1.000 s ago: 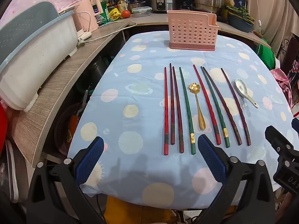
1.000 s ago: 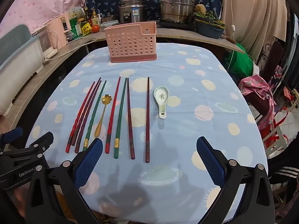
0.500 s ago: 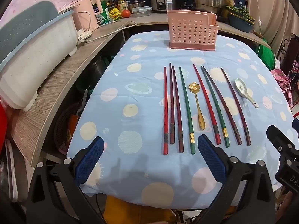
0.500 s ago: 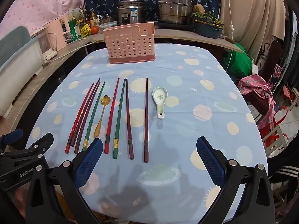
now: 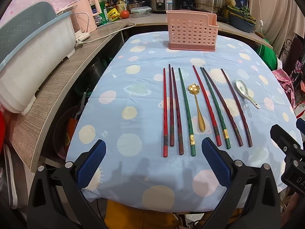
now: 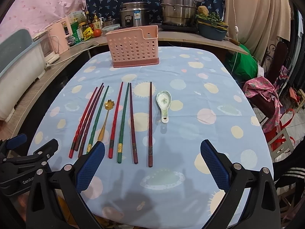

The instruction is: Organize utensils

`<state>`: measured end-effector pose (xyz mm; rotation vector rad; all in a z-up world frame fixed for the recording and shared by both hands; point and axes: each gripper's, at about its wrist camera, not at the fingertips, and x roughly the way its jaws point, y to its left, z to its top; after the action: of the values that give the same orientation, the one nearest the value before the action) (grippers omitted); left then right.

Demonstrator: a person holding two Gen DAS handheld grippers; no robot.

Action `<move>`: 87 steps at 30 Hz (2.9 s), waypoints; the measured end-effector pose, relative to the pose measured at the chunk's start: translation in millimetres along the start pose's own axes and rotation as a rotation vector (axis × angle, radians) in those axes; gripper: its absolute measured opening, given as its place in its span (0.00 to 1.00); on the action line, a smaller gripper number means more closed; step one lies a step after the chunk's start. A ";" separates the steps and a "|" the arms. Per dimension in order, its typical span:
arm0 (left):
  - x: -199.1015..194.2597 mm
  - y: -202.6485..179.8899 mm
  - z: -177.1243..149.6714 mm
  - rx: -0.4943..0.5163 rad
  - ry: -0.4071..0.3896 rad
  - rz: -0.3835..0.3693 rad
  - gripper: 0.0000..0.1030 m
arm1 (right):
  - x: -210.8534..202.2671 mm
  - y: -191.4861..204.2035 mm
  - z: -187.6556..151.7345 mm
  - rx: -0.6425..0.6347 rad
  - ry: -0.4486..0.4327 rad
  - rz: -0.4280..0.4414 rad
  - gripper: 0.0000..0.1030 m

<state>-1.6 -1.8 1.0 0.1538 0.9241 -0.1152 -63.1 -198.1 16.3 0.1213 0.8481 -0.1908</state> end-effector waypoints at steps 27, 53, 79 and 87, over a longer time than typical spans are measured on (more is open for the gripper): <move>-0.6 -2.0 2.7 0.009 -0.004 -0.002 0.93 | -0.8 2.2 2.5 -0.004 -0.010 0.004 0.94; 2.7 -0.6 0.5 0.004 0.002 -0.004 0.93 | 3.1 4.1 -0.2 -0.003 0.001 0.006 0.94; 3.3 -2.9 1.7 0.008 0.002 -0.007 0.93 | 3.6 3.3 1.9 -0.004 -0.002 0.009 0.94; 6.1 -1.7 1.6 0.000 0.014 -0.026 0.93 | 4.6 2.0 2.2 0.001 0.005 0.010 0.94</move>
<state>3.0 -4.0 -3.1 0.1422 0.9404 -0.1383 -58.1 -197.1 14.3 0.1270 0.8519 -0.1814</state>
